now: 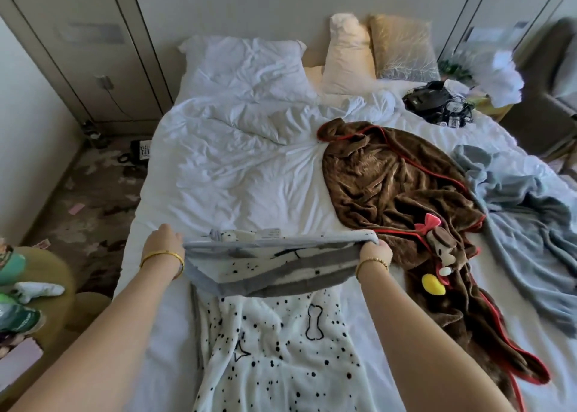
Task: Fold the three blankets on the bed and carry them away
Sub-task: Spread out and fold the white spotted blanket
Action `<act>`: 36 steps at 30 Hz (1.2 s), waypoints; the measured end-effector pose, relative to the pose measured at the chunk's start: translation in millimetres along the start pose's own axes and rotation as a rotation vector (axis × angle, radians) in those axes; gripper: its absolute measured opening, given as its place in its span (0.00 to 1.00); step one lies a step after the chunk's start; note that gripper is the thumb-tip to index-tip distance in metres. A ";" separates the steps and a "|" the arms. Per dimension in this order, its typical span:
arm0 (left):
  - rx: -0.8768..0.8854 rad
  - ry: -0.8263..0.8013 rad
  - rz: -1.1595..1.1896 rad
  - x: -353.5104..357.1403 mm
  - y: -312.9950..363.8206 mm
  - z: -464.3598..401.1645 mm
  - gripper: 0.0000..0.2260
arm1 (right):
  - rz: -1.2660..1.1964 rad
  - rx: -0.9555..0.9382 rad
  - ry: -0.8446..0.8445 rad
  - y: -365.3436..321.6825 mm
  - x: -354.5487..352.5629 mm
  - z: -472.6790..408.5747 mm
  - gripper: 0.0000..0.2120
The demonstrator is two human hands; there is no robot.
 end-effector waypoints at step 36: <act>-0.246 -0.018 0.748 -24.0 -23.4 32.5 0.12 | 0.222 0.219 -0.188 7.2 -32.8 14.4 0.19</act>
Point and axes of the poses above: each hand's wrist, its own z-axis away from the middle knuckle, its own x-axis out of the palm, y = z × x, the point moved 5 cm from there along -z, towards the middle knuckle, and after that the axes turned 4 degrees about y, right-handed, at the moved point
